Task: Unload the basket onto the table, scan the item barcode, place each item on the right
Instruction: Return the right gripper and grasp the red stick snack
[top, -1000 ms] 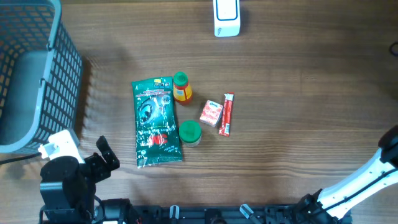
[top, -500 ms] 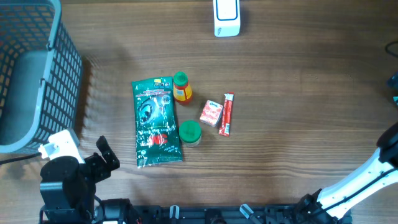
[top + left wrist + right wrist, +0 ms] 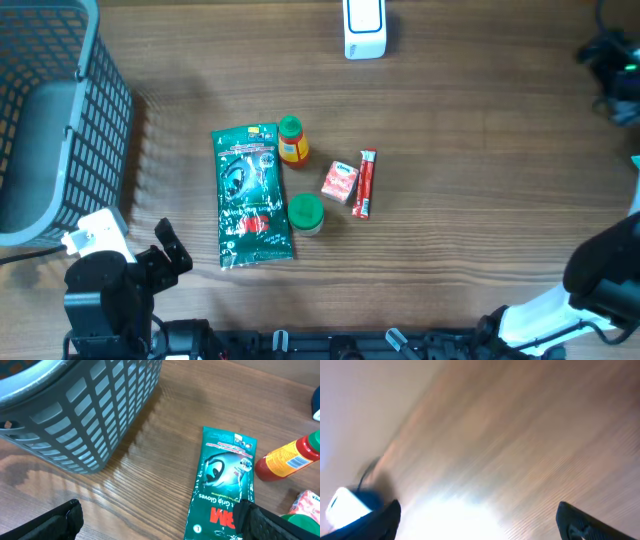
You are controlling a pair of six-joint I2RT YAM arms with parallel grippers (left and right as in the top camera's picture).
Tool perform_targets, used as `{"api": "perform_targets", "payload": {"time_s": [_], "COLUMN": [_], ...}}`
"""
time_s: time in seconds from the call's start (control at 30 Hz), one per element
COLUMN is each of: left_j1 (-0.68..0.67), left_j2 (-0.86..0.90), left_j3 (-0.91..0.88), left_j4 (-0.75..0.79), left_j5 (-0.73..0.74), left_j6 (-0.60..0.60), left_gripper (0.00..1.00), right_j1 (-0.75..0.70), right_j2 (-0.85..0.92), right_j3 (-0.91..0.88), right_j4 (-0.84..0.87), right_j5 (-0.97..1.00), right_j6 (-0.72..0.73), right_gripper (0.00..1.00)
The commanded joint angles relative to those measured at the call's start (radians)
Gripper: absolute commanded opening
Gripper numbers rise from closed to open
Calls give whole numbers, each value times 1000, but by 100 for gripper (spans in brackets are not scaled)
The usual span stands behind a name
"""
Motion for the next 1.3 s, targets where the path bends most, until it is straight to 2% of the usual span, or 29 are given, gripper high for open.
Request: {"api": "perform_targets", "payload": {"time_s": [0.0, 0.13, 0.2, 0.33, 0.43, 0.5, 0.6, 0.77, 0.97, 1.13, 1.2, 1.23, 1.27], "left_j1": [-5, -5, -5, -5, -5, -5, -5, -5, -5, -5, -5, -5, -5], "left_j2": [0, 0, 0, 0, 0, 0, 0, 0, 0, 0, 0, 0, 0], "left_j3": [3, 3, 3, 3, 3, 3, 3, 3, 3, 3, 3, 3, 3], "left_j4": [3, 3, 3, 3, 3, 3, 3, 3, 3, 3, 3, 3, 3], "left_j5": [5, 5, 5, 5, 5, 5, 5, 5, 5, 5, 5, 5, 5], "left_j6": [2, 2, 2, 2, 2, 2, 2, 2, 2, 2, 2, 2, 2], "left_gripper": [100, 100, 100, 100, 100, 100, 100, 100, 100, 100, 100, 100, 100], "right_j1": [142, 356, 447, 627, 750, 822, 888, 943, 946, 946, 946, 946, 946], "right_j2": [13, 15, 16, 43, 79, 109, 156, 275, 334, 370, 381, 386, 386], "right_j3": [-28, -78, -109, -152, -168, -168, -168, -168, -168, -168, -168, -168, -168], "right_j4": [-63, -78, -69, -69, -61, -47, -42, -51, -57, -72, -99, -114, -130], "right_j5": [-76, -79, -74, 72, 192, 244, 319, 325, 280, 280, 279, 276, 269], "right_j6": [109, 82, 6, -31, -29, -29, -29, -14, 5, 56, 84, 106, 137], "right_gripper": [100, 100, 100, 99, 88, 87, 86, 69, 63, 40, 24, 12, 4]}}
